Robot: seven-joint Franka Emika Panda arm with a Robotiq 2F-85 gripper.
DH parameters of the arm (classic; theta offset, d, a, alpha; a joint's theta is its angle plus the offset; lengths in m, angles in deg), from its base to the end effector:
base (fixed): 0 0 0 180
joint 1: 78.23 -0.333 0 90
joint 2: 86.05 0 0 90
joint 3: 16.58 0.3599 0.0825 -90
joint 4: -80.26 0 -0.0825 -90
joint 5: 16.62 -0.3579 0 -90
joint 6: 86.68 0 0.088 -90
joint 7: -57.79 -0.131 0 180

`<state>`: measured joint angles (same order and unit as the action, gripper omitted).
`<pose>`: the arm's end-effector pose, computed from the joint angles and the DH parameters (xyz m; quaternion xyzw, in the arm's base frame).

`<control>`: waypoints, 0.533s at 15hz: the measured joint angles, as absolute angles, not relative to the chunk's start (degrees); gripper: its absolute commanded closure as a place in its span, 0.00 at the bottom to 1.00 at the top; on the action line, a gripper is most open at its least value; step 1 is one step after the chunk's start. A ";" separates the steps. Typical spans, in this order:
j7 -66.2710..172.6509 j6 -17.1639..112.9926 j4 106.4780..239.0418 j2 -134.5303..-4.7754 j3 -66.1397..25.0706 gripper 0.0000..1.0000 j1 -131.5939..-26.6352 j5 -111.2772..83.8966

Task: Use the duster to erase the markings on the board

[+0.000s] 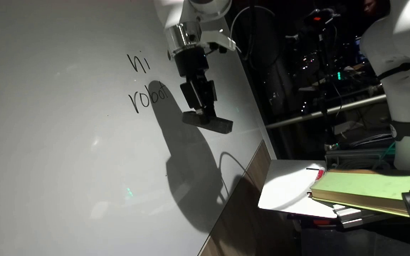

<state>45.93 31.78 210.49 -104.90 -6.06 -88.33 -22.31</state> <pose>0.3973 0.1649 0.5248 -0.9967 -0.0522 -0.0531 0.0313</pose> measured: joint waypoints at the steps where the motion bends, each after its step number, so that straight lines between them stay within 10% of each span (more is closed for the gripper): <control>1: 45.93 31.86 209.85 -105.80 -5.73 0.71 -88.33 -22.09; 8: 44.62 38.06 204.90 -104.36 -5.93 0.71 -83.75 -14.61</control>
<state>44.62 38.06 204.90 -104.36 -5.93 -83.75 -14.61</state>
